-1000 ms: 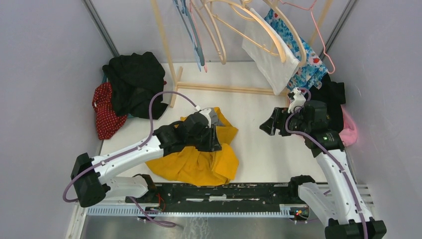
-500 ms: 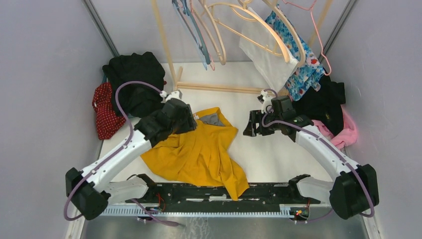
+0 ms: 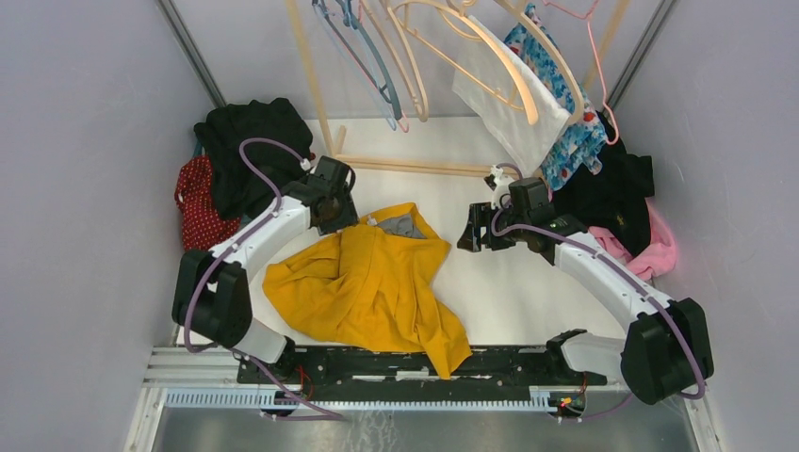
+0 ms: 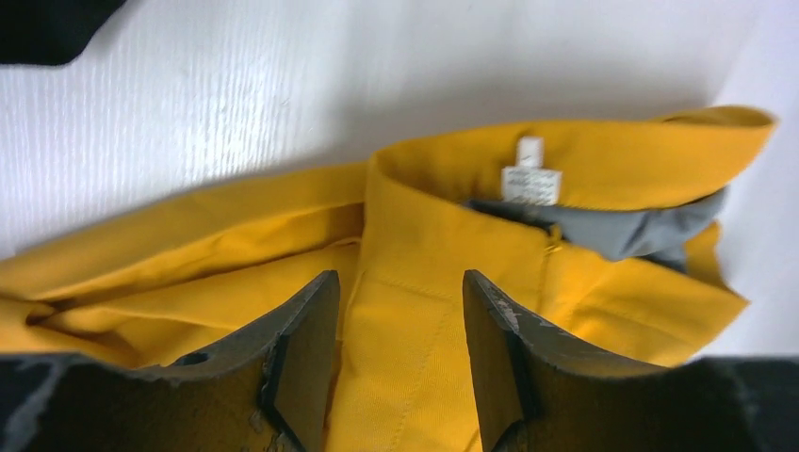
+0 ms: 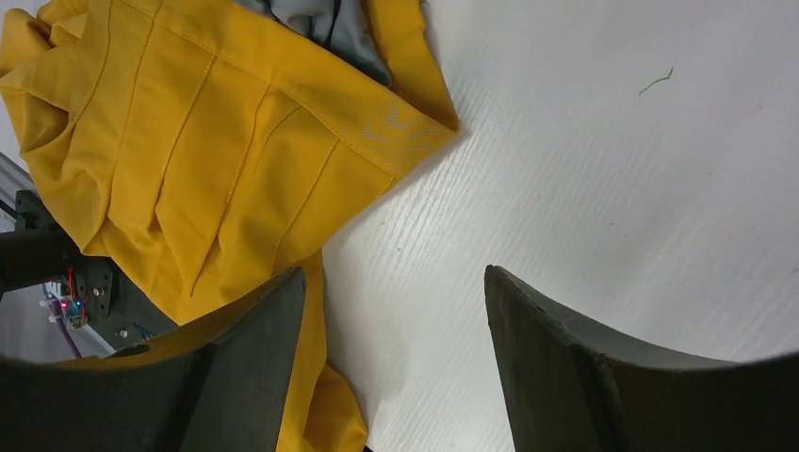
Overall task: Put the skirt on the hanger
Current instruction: Flatten out the skirt at the center of the board.
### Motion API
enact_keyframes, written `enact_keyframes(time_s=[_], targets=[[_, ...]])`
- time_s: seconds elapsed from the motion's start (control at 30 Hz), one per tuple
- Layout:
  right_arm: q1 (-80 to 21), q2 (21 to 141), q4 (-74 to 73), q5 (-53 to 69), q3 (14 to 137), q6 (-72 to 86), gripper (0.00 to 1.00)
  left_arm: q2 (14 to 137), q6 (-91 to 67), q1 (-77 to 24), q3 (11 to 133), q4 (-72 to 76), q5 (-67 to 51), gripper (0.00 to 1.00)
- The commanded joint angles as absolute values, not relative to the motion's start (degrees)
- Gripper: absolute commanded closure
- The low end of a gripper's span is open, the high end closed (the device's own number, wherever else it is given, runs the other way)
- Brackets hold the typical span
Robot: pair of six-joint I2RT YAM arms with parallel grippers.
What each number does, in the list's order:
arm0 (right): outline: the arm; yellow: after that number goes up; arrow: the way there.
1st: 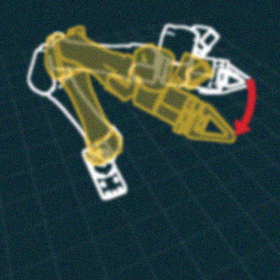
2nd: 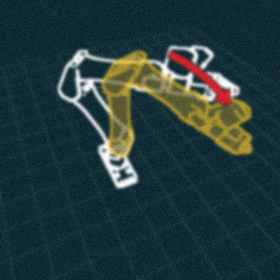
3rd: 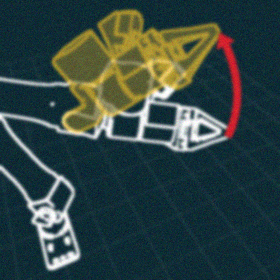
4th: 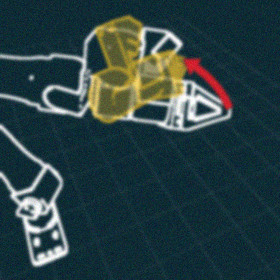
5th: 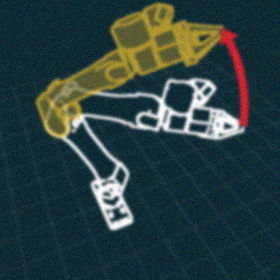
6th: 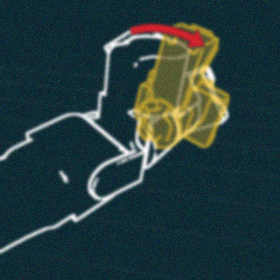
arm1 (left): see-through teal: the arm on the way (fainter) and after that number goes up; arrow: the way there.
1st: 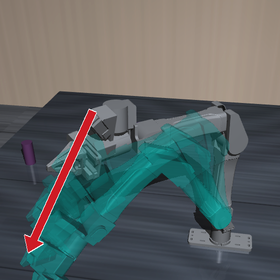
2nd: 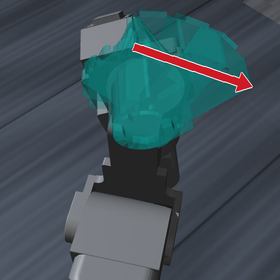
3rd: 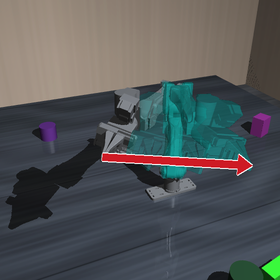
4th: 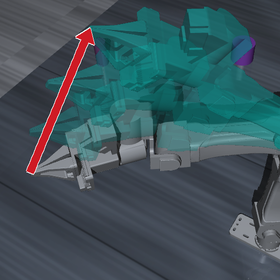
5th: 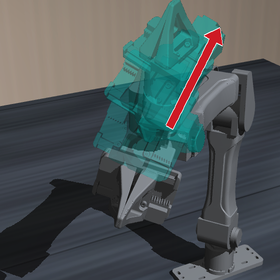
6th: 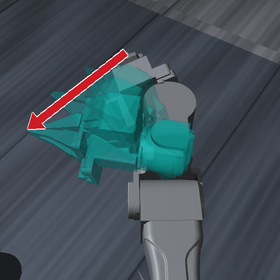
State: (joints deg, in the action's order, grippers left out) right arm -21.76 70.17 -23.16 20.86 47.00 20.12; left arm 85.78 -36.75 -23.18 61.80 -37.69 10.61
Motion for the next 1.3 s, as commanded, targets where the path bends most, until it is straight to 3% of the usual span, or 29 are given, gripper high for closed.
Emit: enact_keyframes(time_s=[0.0, 0.4, 1.27], targets=[[-22.22, 70.40, -19.03, 21.16, 46.13, 19.89, 0.24, 88.08, -35.64, -23.02, 68.29, -37.81, 11.07, 0.42], [-22.23, 71.09, -16.05, 23.75, 42.89, 19.09, 0.24, 95.97, -37.56, -22.85, 73.22, -47.66, 19.43, 0.44], [-22.15, 70.03, -15.03, 25.40, 41.70, 19.33, 0.24, 103.17, -38.60, -22.85, 77.99, -47.82, 17.85, 0.43]])
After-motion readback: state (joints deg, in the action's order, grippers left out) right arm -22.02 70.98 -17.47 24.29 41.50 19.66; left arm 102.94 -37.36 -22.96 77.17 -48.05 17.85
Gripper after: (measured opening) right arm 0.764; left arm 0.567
